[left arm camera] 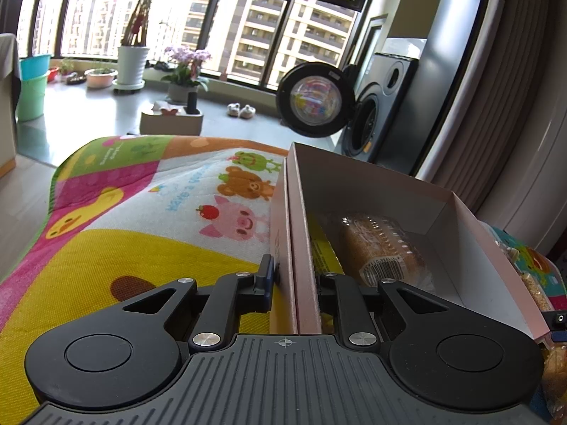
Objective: Organize objects
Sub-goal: 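Grasp the red-and-white lid-shaped snack with the right tool, then carry the lid-shaped snack toward the box with the right tool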
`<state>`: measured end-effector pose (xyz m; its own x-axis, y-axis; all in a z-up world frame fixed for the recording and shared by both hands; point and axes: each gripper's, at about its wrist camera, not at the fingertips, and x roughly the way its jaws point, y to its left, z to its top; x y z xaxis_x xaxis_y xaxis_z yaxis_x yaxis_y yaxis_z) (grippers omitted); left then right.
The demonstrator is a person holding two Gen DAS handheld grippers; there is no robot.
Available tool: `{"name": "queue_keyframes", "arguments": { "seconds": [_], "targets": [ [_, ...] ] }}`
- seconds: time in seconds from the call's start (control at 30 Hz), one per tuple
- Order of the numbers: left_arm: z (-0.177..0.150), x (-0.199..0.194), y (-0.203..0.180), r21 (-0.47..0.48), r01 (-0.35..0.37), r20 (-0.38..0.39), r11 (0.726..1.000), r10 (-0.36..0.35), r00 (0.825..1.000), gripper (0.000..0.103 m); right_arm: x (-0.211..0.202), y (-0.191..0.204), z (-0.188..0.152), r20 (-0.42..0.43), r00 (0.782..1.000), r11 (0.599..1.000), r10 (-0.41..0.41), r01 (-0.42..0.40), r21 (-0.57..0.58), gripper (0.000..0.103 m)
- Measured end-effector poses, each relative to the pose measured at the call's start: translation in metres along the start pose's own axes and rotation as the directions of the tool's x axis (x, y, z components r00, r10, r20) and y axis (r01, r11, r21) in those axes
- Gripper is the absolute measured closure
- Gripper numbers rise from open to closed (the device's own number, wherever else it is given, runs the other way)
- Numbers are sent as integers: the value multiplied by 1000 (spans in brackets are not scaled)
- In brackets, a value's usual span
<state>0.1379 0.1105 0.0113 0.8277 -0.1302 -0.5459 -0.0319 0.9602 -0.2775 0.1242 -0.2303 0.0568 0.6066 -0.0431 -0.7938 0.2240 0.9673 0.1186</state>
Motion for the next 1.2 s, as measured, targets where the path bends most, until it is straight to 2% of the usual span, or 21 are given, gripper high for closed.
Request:
{"name": "queue_keyframes", "arguments": {
  "seconds": [0.07, 0.2, 0.27, 0.4, 0.43, 0.57, 0.63, 0.73, 0.8, 0.9, 0.97, 1.1, 1.2],
  "targets": [
    [0, 0, 0, 0, 0, -1, 1000, 0, 1000, 86, 7, -14, 1, 14, 998, 998, -55, 55, 18, 16],
    [0, 0, 0, -1, 0, -2, 1000, 0, 1000, 86, 25, -41, 5, -26, 999, 994, -29, 31, 108, 16],
    [0, 0, 0, -1, 0, -2, 1000, 0, 1000, 86, 26, -40, 4, -10, 1000, 996, -25, 26, 82, 17],
    [0, 0, -1, 0, 1, -2, 1000, -1, 1000, 86, 21, -21, -4, -7, 999, 998, 41, -41, -49, 40],
    [0, 0, -1, -1, 1, -2, 1000, -1, 1000, 86, 18, -15, -8, -14, 998, 995, 63, -63, -82, 41],
    [0, 0, -1, 0, 0, -2, 1000, 0, 1000, 85, 1, 10, -37, -17, 996, 965, 84, -86, -248, 41],
    [0, 0, -1, 1, 0, -2, 1000, 0, 1000, 85, -12, 23, -59, -15, 995, 934, 95, -94, -345, 41],
    [0, 0, -1, 0, 0, -2, 1000, 0, 1000, 86, -32, 31, -83, -30, 991, 898, 127, -128, -421, 41],
    [0, 0, -1, 0, 0, -2, 1000, 0, 1000, 86, -43, 32, -96, -13, 993, 880, 116, -109, -462, 37],
    [0, 0, -1, 0, 0, -2, 1000, 0, 1000, 86, -55, 31, -114, 33, 998, 857, 51, -27, -514, 27],
    [0, 0, -1, 0, 0, -2, 1000, 0, 1000, 86, -62, 26, -121, 39, 999, 863, 34, -10, -504, 26],
    [0, 0, -1, 0, 0, -2, 1000, 0, 1000, 86, -76, 15, -131, -7, 995, 900, 102, -95, -426, 22],
    [0, -1, -1, 0, 0, -1, 1000, 0, 1000, 86, -75, 17, -140, -14, 995, 910, 97, -94, -403, 22]
  ]
}}
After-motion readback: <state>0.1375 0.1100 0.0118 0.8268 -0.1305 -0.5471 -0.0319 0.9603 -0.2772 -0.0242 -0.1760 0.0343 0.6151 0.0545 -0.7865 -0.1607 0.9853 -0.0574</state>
